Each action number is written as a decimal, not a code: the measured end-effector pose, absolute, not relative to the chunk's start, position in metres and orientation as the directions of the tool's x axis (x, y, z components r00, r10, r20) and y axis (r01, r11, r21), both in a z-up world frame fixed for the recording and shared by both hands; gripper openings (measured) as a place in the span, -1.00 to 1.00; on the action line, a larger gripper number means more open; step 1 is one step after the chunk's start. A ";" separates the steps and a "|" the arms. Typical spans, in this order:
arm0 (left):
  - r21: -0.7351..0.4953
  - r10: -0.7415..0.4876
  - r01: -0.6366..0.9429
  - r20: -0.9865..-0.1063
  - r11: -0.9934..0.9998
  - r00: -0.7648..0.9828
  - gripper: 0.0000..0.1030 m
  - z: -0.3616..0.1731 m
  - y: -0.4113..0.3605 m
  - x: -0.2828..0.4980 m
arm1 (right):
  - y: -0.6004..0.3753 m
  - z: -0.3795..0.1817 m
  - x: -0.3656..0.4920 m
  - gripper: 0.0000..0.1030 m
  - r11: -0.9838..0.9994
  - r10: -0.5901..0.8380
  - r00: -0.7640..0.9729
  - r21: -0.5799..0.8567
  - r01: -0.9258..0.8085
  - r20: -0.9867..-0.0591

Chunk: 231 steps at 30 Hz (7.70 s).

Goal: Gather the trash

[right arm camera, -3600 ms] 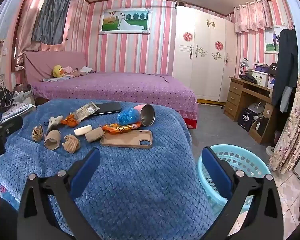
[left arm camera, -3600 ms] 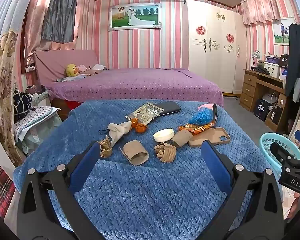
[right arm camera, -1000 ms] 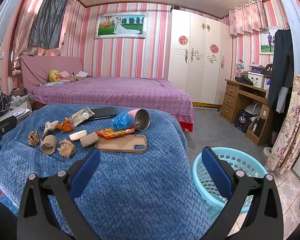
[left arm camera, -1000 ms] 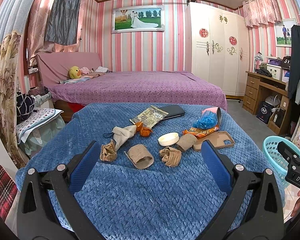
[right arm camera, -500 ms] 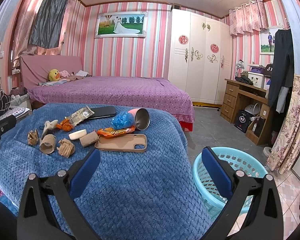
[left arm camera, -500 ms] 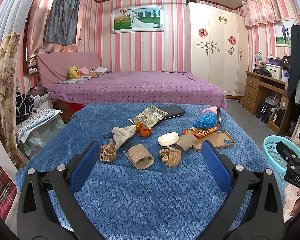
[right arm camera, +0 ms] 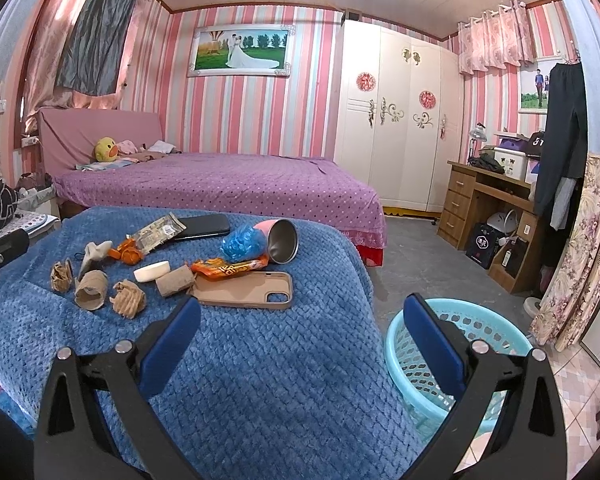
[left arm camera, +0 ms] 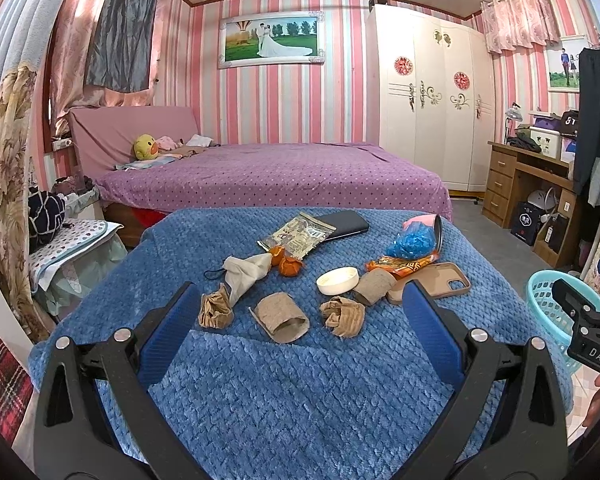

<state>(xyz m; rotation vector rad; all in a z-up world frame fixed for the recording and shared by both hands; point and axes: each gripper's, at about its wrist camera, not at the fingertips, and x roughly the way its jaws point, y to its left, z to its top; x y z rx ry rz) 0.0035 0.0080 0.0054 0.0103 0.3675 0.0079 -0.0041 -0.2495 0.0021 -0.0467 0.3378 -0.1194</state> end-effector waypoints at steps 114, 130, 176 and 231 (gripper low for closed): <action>-0.001 -0.377 0.451 -0.551 0.893 0.745 -0.34 -0.041 -0.297 0.104 | -0.541 -0.052 0.083 -0.08 0.964 -0.174 0.789 0.063 0.259 -0.589; 0.023 -0.432 0.556 -0.604 0.831 0.670 0.49 -0.089 -0.383 0.114 | -0.575 -0.069 0.055 -0.08 0.932 -0.243 0.792 0.090 0.350 -0.560; 0.074 0.015 0.030 -0.541 0.997 0.841 0.89 -0.048 -0.036 0.139 | -0.389 -0.049 0.123 0.86 0.957 -0.199 0.822 0.073 0.280 -0.534; 0.024 0.061 -0.059 -0.604 0.998 0.795 0.18 -0.072 0.085 0.165 | -0.123 -0.074 0.207 0.11 0.954 0.208 0.714 -0.023 -0.300 -0.668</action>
